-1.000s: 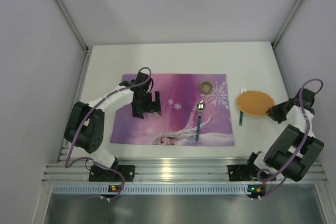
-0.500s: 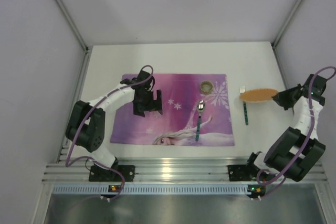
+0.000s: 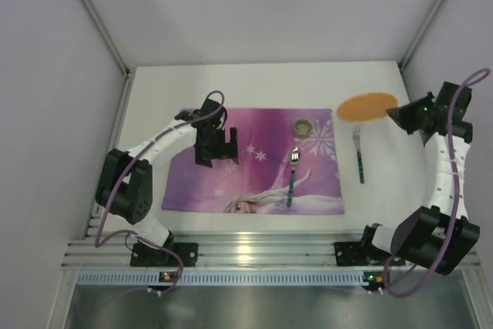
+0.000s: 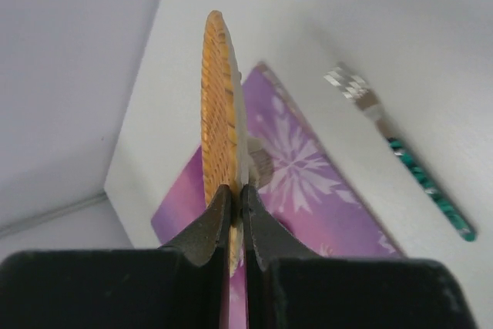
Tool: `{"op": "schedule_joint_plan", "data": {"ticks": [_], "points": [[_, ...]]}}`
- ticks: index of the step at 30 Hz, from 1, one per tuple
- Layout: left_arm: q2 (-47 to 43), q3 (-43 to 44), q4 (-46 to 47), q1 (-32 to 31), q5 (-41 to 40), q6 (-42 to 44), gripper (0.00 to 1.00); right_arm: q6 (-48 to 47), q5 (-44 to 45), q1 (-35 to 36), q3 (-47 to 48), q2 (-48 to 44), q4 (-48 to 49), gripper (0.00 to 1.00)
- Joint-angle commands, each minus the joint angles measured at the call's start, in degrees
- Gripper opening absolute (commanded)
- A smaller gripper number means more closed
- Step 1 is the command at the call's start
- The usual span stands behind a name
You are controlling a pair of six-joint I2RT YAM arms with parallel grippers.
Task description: Set the dinner table for one person
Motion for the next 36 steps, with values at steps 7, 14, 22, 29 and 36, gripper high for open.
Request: {"op": "schedule_joint_plan", "data": {"ticks": [7, 14, 22, 29, 36], "points": [[-7.96, 7.09, -5.07, 2.30, -5.37, -0.37, 0.99, -0.87, -7.42, 27.12, 6.06, -1.07, 13.14, 0.00], [-15.60, 5.17, -9.65, 9.51, -16.28, -4.05, 0.98, -2.46, -7.95, 45.67, 9.39, 11.91, 15.17, 0.00], [-21.41, 0.15, -9.73, 15.67, -15.66, -5.20, 0.99, -2.28, -9.97, 56.41, 13.96, 27.05, 17.81, 0.00], [-26.33, -2.40, -10.44, 16.38, -16.28, -6.16, 0.99, -4.65, -8.83, 57.29, 10.54, 31.28, 17.55, 0.00], [-27.92, -3.72, -10.70, 16.38, -16.28, -7.22, 0.98, -7.46, -7.69, 57.38, 4.83, 33.82, 15.79, 0.00]]}}
